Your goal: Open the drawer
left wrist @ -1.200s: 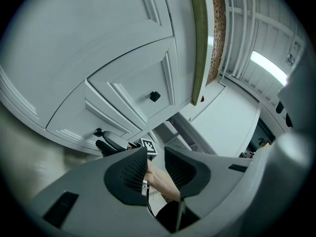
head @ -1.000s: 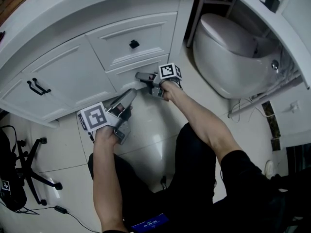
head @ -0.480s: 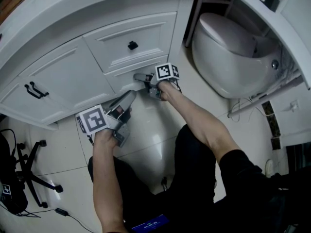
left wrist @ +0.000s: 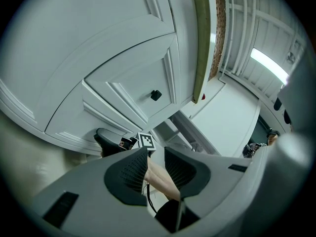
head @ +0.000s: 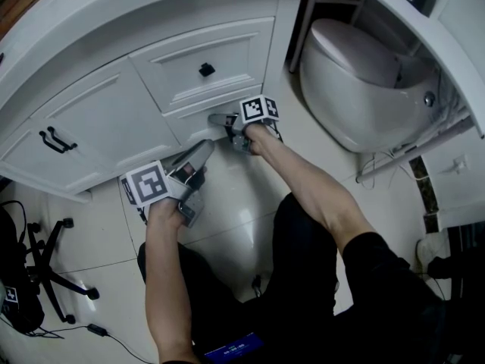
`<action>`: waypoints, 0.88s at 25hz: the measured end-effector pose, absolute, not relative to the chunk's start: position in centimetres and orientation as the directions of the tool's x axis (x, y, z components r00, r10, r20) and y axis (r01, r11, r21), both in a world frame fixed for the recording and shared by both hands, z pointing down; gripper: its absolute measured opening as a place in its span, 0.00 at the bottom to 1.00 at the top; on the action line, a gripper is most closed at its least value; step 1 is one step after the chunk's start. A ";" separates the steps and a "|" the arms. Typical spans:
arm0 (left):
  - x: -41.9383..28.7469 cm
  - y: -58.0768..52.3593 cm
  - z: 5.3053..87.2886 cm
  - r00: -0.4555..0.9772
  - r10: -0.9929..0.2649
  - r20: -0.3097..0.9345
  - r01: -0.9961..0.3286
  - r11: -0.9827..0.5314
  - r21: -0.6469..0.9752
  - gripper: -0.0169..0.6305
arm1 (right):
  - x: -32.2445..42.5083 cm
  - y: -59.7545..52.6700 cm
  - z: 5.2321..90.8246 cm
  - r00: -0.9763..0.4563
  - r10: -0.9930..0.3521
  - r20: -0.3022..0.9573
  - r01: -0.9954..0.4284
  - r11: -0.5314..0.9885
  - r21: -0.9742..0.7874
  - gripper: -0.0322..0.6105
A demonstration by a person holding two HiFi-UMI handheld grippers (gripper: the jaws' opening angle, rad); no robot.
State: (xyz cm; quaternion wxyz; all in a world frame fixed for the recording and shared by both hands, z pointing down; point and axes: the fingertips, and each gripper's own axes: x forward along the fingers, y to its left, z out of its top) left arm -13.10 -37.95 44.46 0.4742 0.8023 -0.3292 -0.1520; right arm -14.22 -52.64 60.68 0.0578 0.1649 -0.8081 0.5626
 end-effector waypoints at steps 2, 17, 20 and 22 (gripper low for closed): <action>-13.0 -37.9 44.3 0.741 -0.669 0.068 -0.388 -0.342 0.856 0.19 | -14.1 -52.6 60.7 -0.939 -0.200 0.279 -0.331 0.311 -0.891 0.31; -13.5 -37.3 43.5 0.734 -0.676 0.066 -0.401 -0.352 0.846 0.19 | -13.7 -51.4 60.9 -0.946 -0.158 0.284 -0.318 0.277 -0.907 0.31; -13.7 -37.1 43.5 0.729 -0.680 0.075 -0.409 -0.345 0.845 0.19 | -13.7 -50.8 61.0 -0.946 -0.141 0.291 -0.320 0.284 -0.904 0.31; -13.5 -37.0 43.5 0.729 -0.681 0.070 -0.397 -0.337 0.854 0.19 | -13.6 -50.4 61.0 -0.944 -0.136 0.301 -0.329 0.286 -0.900 0.31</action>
